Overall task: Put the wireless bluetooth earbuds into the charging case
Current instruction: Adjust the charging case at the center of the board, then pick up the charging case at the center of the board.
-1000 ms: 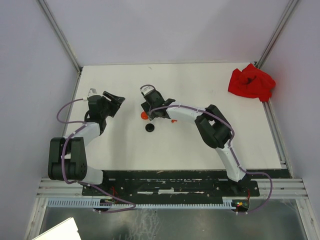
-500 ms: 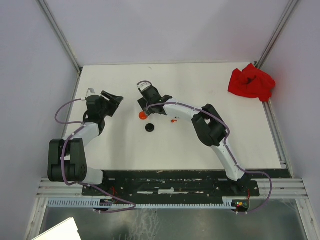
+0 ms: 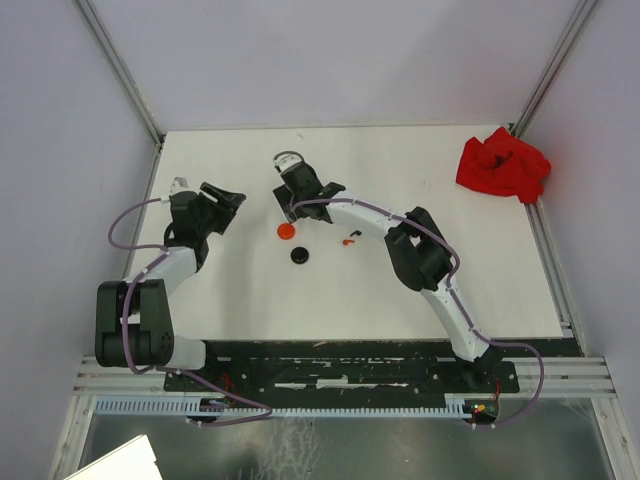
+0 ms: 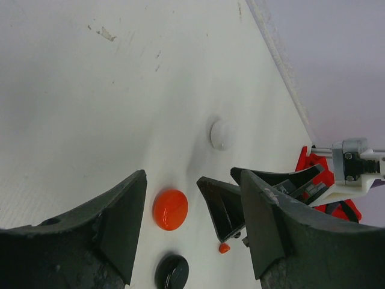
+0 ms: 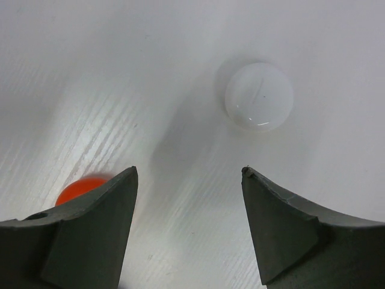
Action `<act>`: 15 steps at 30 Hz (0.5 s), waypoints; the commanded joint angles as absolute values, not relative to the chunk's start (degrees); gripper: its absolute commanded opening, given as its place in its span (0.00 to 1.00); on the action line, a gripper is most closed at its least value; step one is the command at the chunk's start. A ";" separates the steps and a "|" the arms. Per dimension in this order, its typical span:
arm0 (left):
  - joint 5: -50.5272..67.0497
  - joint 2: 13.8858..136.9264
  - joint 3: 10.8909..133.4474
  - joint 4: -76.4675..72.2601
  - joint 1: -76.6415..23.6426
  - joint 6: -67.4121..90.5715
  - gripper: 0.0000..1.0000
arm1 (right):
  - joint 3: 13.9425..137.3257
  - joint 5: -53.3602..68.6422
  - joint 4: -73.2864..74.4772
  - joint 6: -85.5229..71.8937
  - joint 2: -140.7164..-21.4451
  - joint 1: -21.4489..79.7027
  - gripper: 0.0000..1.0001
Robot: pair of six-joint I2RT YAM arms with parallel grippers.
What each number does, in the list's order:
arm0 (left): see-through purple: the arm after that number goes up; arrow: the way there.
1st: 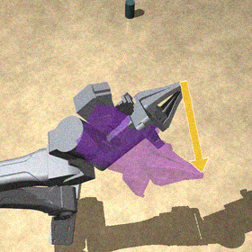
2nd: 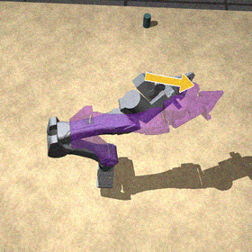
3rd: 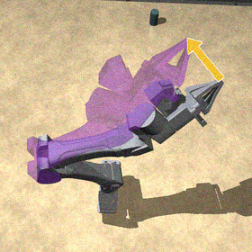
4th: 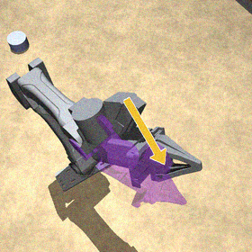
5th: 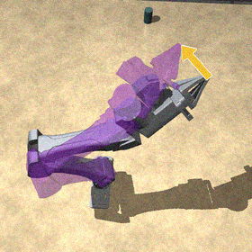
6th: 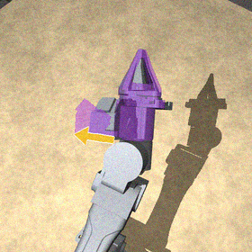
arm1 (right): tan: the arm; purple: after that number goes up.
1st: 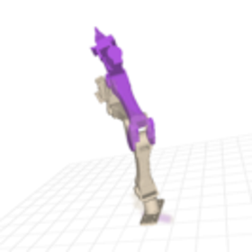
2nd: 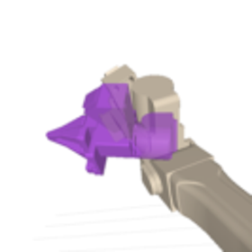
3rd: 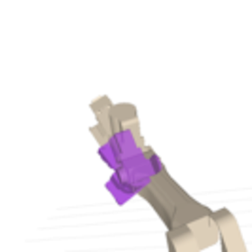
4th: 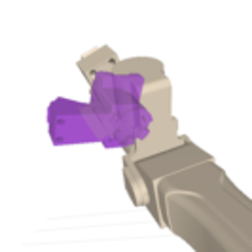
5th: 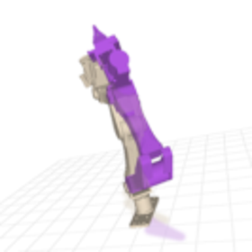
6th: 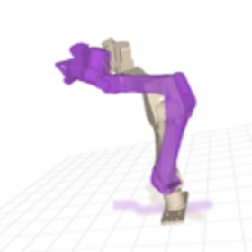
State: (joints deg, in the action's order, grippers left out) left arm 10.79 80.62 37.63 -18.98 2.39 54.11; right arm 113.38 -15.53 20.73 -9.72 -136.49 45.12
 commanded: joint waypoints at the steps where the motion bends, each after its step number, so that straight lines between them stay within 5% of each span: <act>1: 12.52 78.07 37.45 -20.17 2.82 51.23 0.70 | 112.14 -16.32 18.00 -10.40 -130.16 43.77 0.78; 15: 12.57 76.56 37.26 -20.30 3.12 51.77 0.70 | 110.14 -11.09 26.21 -12.08 -128.52 47.48 0.78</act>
